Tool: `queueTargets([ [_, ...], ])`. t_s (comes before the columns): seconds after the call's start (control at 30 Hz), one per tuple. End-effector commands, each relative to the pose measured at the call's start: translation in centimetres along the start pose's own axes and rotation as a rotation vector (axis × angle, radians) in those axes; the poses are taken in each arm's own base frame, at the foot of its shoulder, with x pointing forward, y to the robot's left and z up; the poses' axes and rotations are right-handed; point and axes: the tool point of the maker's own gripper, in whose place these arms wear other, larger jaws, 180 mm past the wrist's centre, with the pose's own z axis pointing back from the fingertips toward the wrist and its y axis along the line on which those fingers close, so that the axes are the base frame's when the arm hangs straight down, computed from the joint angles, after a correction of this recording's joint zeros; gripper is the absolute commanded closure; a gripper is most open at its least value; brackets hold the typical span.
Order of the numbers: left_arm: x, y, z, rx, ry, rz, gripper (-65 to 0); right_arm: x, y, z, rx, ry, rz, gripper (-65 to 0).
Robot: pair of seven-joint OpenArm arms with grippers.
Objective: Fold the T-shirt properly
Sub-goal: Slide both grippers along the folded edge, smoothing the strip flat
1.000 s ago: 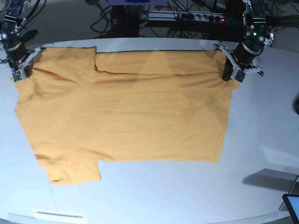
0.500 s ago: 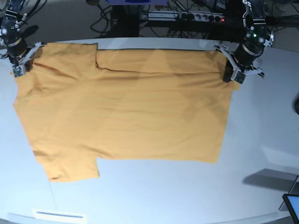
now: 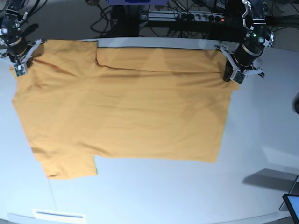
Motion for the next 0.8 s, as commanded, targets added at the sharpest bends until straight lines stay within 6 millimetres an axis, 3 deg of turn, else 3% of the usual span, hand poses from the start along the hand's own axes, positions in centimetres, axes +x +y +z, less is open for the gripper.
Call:
queueTargets([
  [0.0, -0.2, 0.7, 0.6, 0.026, 0.024, -0.032, -0.8, -6.5, 0.9, 1.1, 0.029, 0.290, 0.087, -0.9],
  [0.13, 1.2, 0.7, 1.0, 0.033, -0.008, -0.053, -0.8, -5.6, 0.5, 1.5, 0.012, 0.269, 0.102, -0.9],
  [0.4, 1.1, 0.8, 0.8, 0.034, -0.005, -0.049, -0.8, -2.5, -0.5, 2.0, -0.033, 0.193, 0.127, -1.2],
  [0.53, 1.1, 0.8, 0.8, 0.035, -0.005, -0.048, -0.8, -0.9, -1.1, 1.9, -0.053, 0.154, 0.129, -6.4],
  [0.77, -1.3, 0.6, 0.2, 0.021, 0.048, -0.011, -0.8, 1.9, -1.9, 1.4, -0.078, 0.093, 0.131, -9.6],
])
